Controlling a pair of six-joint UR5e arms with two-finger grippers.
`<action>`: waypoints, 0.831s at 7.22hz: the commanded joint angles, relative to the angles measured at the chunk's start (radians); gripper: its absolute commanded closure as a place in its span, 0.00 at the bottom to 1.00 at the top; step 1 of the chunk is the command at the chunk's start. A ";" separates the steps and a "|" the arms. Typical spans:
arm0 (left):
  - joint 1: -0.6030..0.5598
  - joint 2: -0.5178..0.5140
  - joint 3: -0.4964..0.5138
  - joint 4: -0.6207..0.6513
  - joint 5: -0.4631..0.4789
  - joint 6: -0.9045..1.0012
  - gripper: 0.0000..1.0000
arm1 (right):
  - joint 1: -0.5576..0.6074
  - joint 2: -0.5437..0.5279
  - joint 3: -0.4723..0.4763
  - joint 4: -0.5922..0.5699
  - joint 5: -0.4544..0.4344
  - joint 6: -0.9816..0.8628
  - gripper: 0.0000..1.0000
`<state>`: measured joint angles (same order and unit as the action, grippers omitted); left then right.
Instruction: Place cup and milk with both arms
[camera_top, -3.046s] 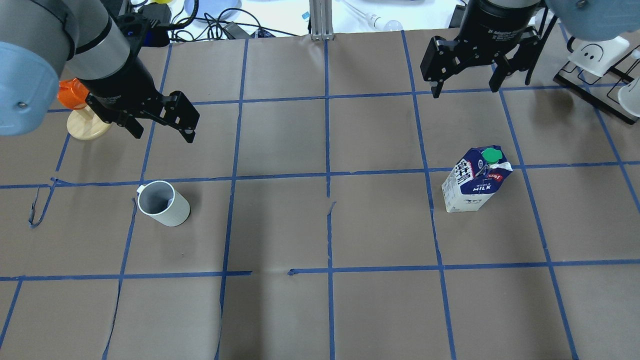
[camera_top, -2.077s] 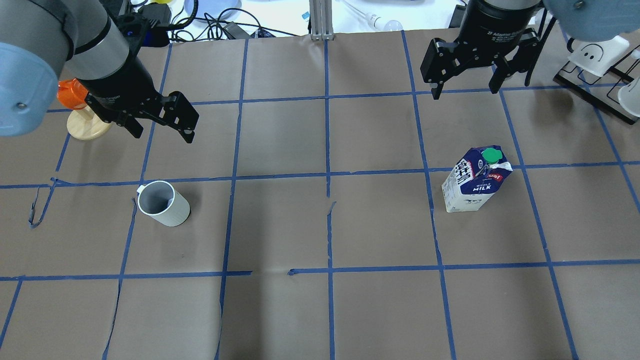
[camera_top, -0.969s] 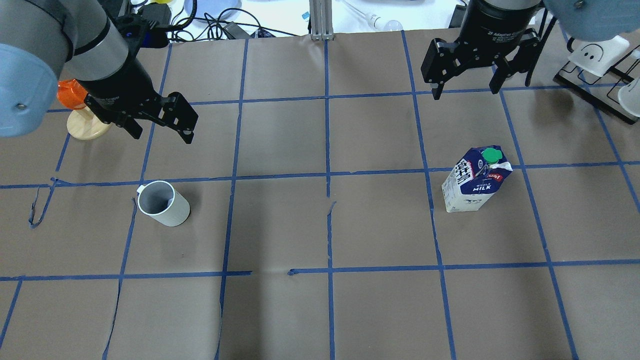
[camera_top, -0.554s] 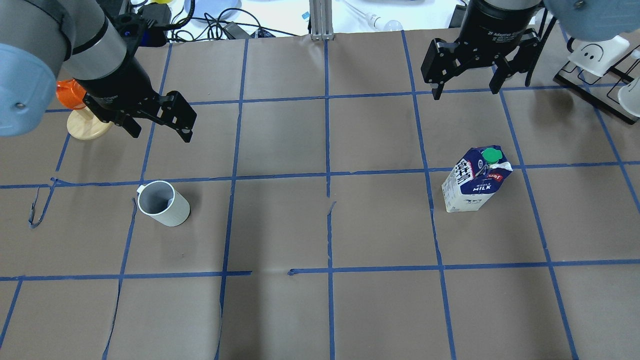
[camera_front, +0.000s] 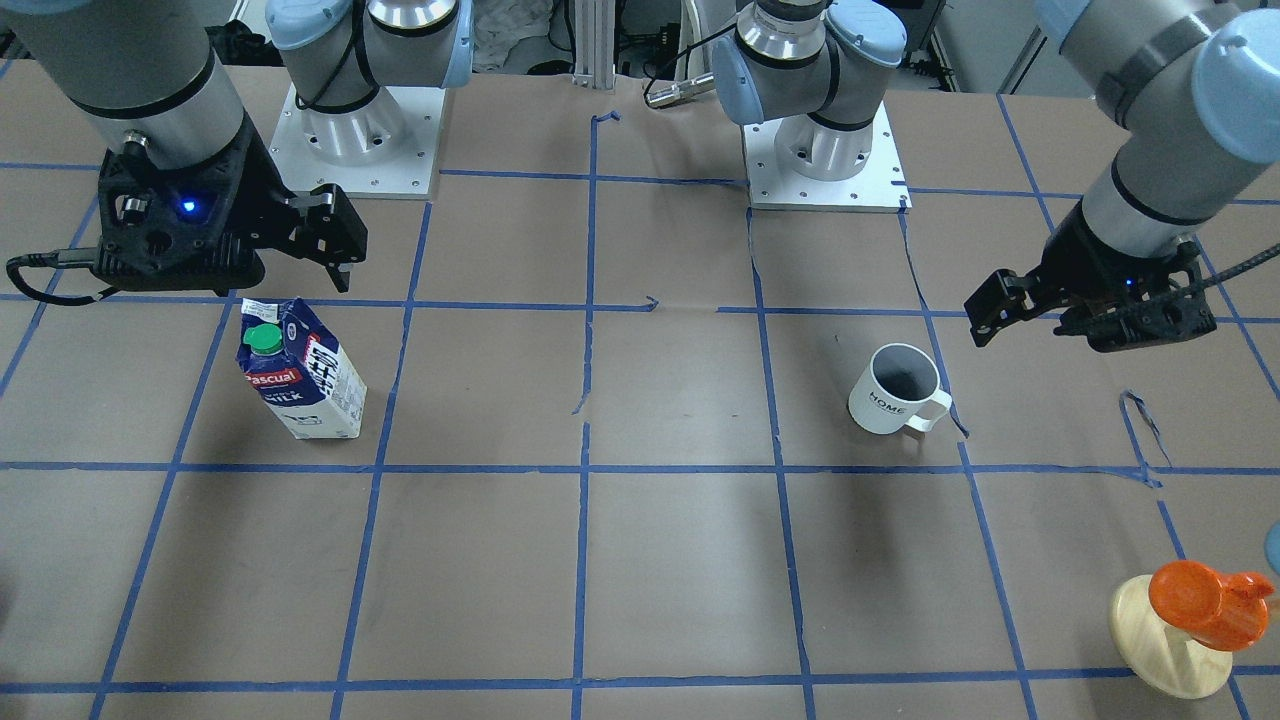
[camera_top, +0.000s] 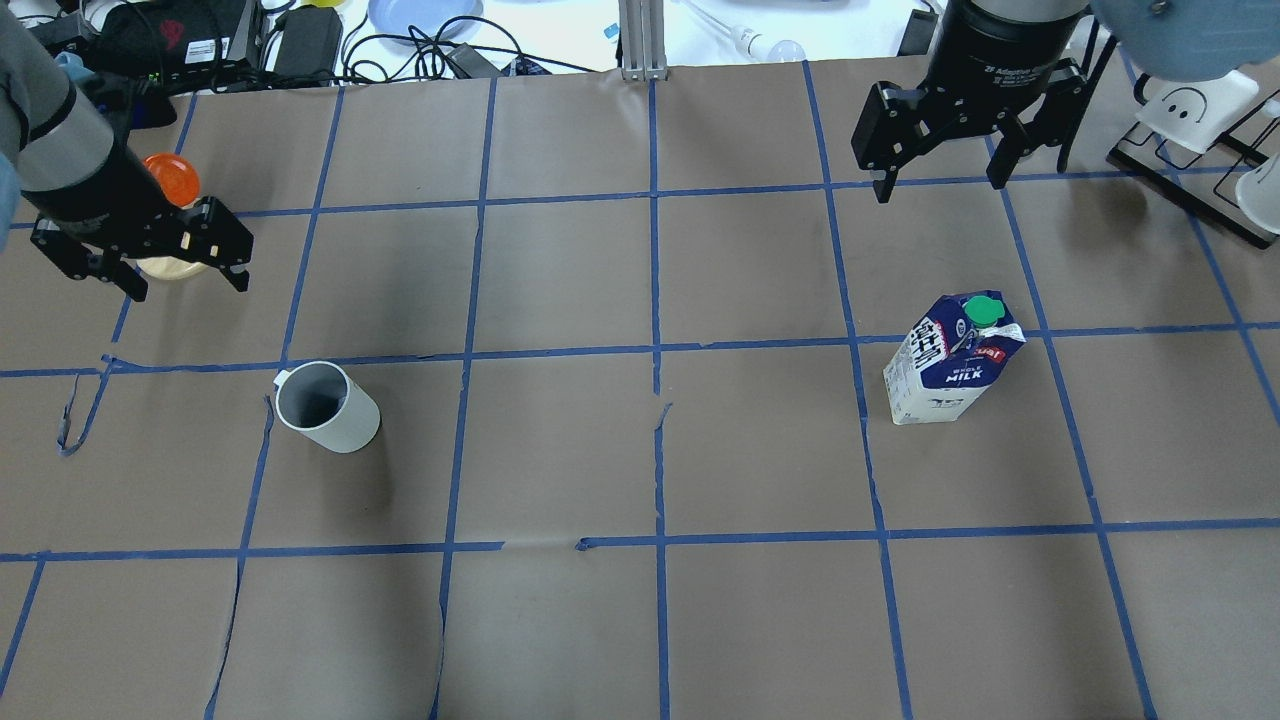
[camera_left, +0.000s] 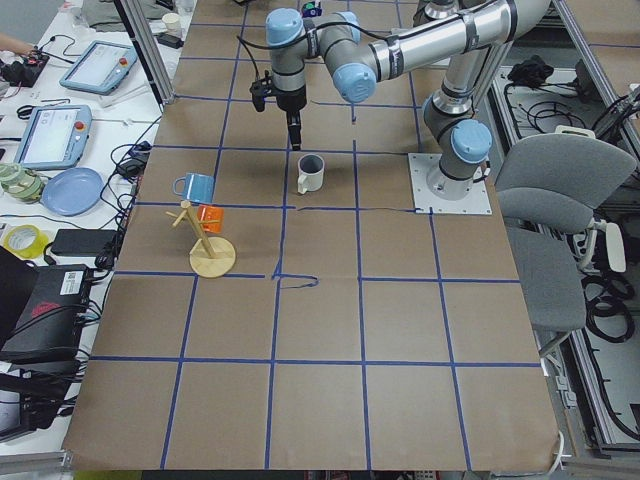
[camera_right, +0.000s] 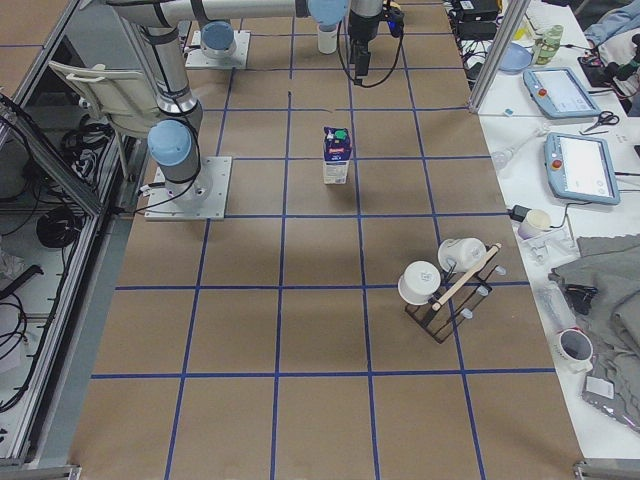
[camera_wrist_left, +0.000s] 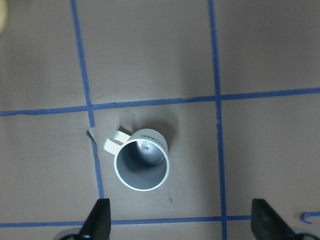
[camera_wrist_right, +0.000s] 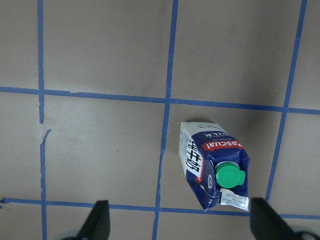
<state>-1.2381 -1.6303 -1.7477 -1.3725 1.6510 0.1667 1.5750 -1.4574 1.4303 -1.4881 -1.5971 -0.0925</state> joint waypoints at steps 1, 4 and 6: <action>0.023 -0.035 -0.134 0.094 -0.002 -0.156 0.00 | -0.079 -0.007 0.080 -0.018 0.002 -0.082 0.00; 0.023 -0.091 -0.202 0.148 0.000 -0.191 0.00 | -0.153 0.014 0.209 -0.096 0.000 -0.105 0.03; 0.022 -0.147 -0.203 0.197 -0.026 -0.193 0.00 | -0.159 0.026 0.289 -0.156 0.009 -0.102 0.05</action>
<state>-1.2155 -1.7446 -1.9486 -1.1973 1.6428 -0.0237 1.4202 -1.4394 1.6684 -1.6089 -1.5930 -0.1965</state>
